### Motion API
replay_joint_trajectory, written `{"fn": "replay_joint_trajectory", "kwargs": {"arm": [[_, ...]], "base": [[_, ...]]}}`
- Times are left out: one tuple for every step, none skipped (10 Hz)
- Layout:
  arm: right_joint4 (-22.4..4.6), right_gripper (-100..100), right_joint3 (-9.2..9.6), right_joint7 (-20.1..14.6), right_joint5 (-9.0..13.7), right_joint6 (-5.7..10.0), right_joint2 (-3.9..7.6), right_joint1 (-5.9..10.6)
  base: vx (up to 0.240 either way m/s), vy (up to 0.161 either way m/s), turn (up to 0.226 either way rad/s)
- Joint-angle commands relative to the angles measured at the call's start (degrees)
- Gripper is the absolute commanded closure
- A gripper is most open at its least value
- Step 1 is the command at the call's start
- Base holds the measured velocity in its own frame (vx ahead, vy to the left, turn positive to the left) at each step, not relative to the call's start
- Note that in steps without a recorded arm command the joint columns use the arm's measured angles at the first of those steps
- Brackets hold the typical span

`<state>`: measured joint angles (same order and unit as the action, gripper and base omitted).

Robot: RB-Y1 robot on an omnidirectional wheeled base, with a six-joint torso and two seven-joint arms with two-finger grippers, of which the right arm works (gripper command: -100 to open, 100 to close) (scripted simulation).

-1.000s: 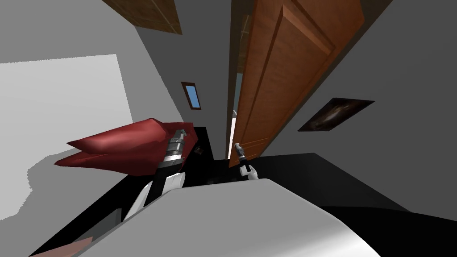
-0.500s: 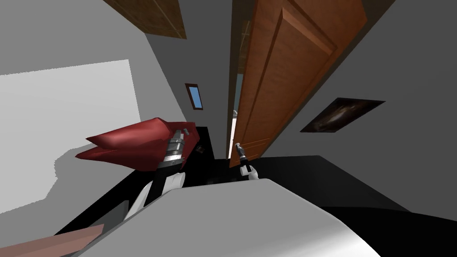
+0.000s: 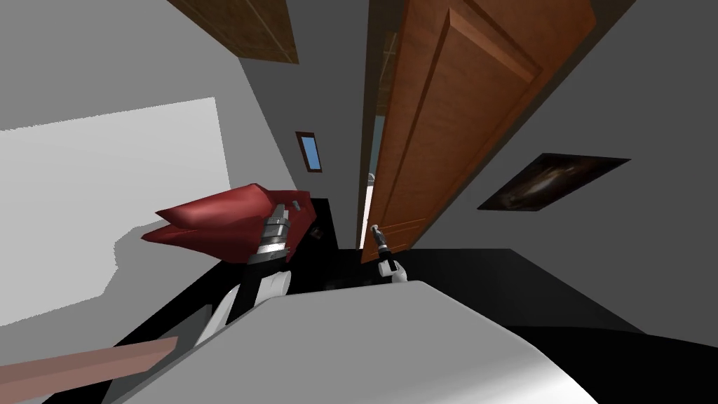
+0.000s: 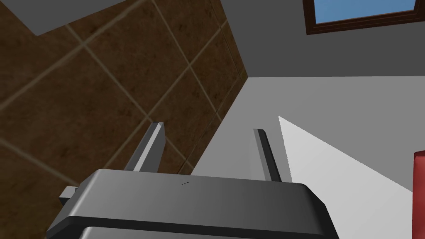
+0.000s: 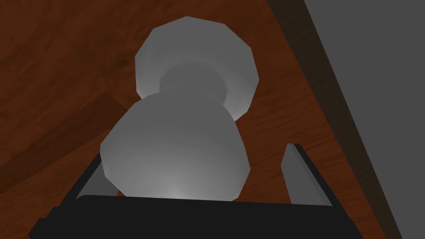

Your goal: Pull the door open

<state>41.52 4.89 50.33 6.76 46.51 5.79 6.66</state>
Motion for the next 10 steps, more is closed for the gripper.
{"fn": "replay_joint_trajectory", "kwargs": {"arm": [[-2.0, 100, 1.16, -0.1, -0.4, 0.54, -1.82, 0.45], [-2.0, 100, 1.16, -0.1, -0.4, 0.54, -1.82, 0.45], [-1.9, 100, 1.15, -2.0, 0.5, 0.66, -1.64, 0.34], [-1.8, 100, 1.14, -3.8, 1.3, 0.77, -1.45, 0.23], [-1.8, 100, 1.14, -4.1, 1.3, 0.77, -1.45, 0.23], [-1.6, 100, 1.14, -6.3, 2.3, 0.89, -1.25, 0.1], [-1.5, 100, 1.13, -7.8, 3.2, 1.01, -1.06, -0.03], [-1.5, 100, 1.13, -8.5, 3.2, 1.01, -1.06, -0.03], [-1.4, 100, 1.12, -10.5, 4.2, 1.12, -0.86, -0.15], [-1.2, 100, 1.11, -12.1, 5.1, 1.24, -0.66, -0.28]], "base": [[0.0, 0.0, 0.0], [-0.005, 0.005, -0.019], [-0.027, -0.009, 0.107], [-0.048, -0.026, 0.157], [-0.04, -0.026, 0.09], [-0.045, -0.024, 0.104], [-0.057, -0.032, 0.161], [-0.039, -0.025, 0.108], [-0.041, -0.021, 0.119], [-0.056, -0.034, 0.158]]}}
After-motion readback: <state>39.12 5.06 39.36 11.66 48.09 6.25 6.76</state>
